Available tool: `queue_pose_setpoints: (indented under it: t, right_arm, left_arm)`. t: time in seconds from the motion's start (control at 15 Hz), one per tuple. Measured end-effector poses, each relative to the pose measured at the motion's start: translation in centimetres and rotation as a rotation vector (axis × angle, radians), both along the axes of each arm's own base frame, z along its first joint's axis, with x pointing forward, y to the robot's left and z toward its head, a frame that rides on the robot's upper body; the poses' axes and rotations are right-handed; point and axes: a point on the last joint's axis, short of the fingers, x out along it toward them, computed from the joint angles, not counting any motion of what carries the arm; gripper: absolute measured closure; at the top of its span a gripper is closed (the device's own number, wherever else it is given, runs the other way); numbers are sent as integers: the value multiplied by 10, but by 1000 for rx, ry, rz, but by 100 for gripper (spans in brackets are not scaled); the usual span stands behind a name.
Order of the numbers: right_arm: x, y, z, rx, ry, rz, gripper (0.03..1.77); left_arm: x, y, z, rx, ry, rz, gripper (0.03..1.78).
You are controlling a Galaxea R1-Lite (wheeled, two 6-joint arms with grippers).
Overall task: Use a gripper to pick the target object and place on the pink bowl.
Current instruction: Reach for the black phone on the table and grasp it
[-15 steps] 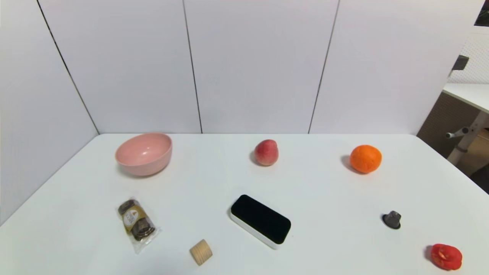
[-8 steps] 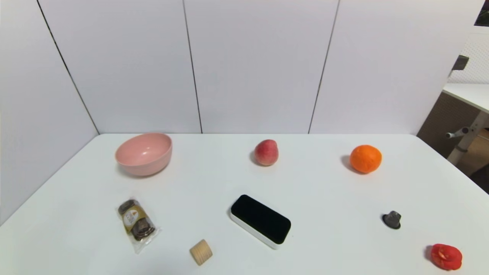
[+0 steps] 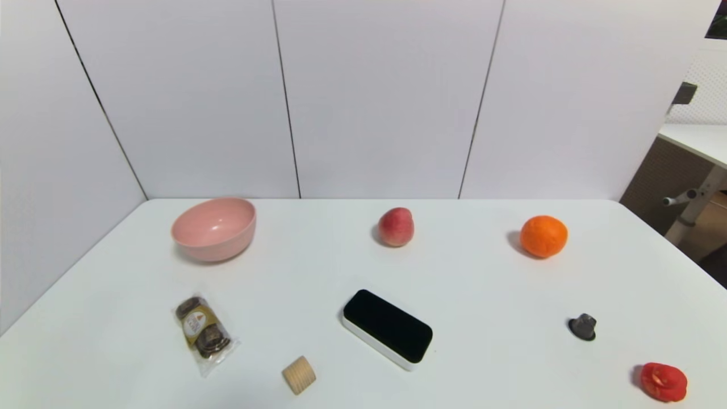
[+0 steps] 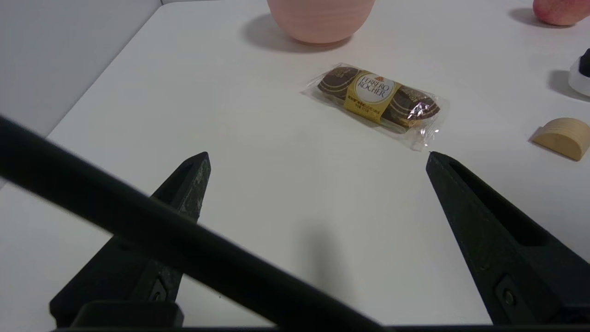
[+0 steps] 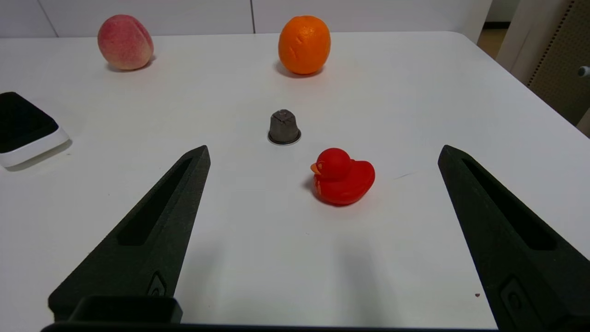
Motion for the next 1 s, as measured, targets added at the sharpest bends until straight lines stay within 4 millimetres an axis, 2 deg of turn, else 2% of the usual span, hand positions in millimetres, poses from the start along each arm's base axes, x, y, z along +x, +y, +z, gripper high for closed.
queue_pose_setpoints:
  t: [0.13, 0.4, 0.6, 0.73, 0.87, 1.0]
  right_arm:
    - [0, 0, 0, 0, 0, 0, 9]
    - [0, 0, 0, 0, 0, -1, 9]
    - [0, 0, 0, 0, 0, 0, 9]
    - [0, 0, 0, 0, 0, -1, 9]
    - [0, 0, 0, 0, 0, -1, 9]
    - [0, 0, 0, -1, 0, -1, 9]
  left_arm:
    - [4, 0, 25, 4, 1, 0, 12]
    - [27, 0, 105, 40, -20, -2, 12]
    - [69, -1, 163, 120, -26, -39, 12]
    - [102, -6, 193, 175, -27, -107, 12]
    - [138, -19, 212, 220, -16, -221, 12]
    - [165, -44, 223, 244, -8, -361, 12]
